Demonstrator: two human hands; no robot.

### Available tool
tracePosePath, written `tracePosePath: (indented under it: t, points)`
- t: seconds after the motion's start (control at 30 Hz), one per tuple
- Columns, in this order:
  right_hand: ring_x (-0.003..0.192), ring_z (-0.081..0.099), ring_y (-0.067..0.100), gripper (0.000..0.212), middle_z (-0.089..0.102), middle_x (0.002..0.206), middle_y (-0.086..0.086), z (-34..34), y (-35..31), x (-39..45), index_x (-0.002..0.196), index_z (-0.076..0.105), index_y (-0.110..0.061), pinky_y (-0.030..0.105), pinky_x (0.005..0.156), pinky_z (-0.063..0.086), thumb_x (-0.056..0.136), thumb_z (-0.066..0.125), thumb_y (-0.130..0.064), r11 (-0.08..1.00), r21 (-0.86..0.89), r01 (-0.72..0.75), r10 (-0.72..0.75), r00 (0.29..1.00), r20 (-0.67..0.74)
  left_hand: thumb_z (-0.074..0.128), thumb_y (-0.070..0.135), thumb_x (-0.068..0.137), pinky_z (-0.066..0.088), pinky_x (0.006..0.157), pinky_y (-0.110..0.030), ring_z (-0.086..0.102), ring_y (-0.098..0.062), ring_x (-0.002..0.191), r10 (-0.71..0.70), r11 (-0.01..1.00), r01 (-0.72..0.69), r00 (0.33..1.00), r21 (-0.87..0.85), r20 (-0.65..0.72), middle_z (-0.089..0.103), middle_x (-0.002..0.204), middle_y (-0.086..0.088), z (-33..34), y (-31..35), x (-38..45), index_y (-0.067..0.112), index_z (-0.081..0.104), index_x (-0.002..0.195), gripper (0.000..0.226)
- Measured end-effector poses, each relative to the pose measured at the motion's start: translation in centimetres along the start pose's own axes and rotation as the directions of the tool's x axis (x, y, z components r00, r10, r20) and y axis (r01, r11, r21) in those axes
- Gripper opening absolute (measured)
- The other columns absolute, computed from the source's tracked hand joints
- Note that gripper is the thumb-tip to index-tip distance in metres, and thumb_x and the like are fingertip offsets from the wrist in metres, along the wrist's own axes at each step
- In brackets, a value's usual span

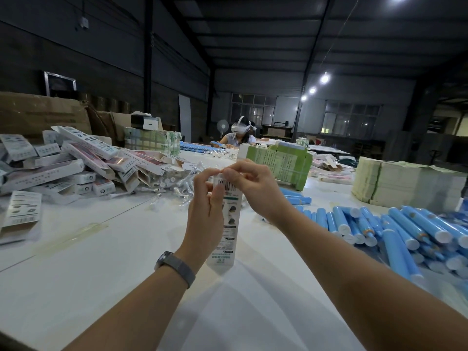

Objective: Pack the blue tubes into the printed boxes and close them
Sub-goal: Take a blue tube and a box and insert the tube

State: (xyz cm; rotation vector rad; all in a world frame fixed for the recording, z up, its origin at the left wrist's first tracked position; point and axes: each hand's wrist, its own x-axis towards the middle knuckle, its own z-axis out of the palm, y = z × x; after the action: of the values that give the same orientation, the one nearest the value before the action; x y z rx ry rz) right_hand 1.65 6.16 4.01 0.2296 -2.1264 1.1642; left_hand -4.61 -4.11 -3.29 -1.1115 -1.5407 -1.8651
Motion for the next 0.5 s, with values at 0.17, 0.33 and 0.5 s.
tracePosePath:
  t: [0.17, 0.33, 0.5]
  points:
    - [0.085, 0.061, 0.039, 0.024, 0.054, 0.102, 0.032, -0.11, 0.08, -0.29, 0.096, 0.070, 0.005, 0.042, 0.076, 0.055, 0.098, 0.058, -0.016, 0.999, 0.048, -0.019, 0.019, 1.000, 0.009, 0.038, 0.047, 0.102, 0.054, 0.060, -0.034, 0.066, -0.015, 0.068, -0.032, 0.999, 0.032, 0.999, -0.005, 0.016, 0.060, 0.083, 0.017, -0.05, 0.09, 0.07, 0.063, 0.040, 0.106, 0.017]
    - [0.093, 0.062, 0.043, 0.029, 0.058, 0.100, 0.032, 0.25, 0.14, -0.51, 0.098, 0.074, 0.001, 0.049, 0.082, 0.054, 0.098, 0.058, -0.023, 0.997, 0.062, -0.043, 0.045, 0.999, -0.030, 0.038, 0.049, 0.100, 0.054, 0.059, -0.035, 0.066, -0.019, 0.068, -0.034, 0.999, 0.034, 0.999, -0.024, 0.024, 0.061, 0.084, 0.013, -0.11, 0.30, 0.02, 0.061, 0.040, 0.103, 0.013]
    - [0.085, 0.063, 0.026, 0.037, 0.058, 0.099, 0.027, 0.42, 0.28, -0.66, 0.092, 0.078, -0.013, 0.031, 0.079, 0.054, 0.104, 0.046, -0.028, 0.988, 0.122, -0.090, 0.095, 0.995, -0.036, 0.036, 0.045, 0.102, 0.054, 0.055, -0.027, 0.065, -0.013, 0.066, -0.034, 0.999, 0.035, 0.999, -0.025, 0.036, 0.064, 0.085, 0.014, -0.13, 0.37, -0.08, 0.057, 0.040, 0.102, 0.013]
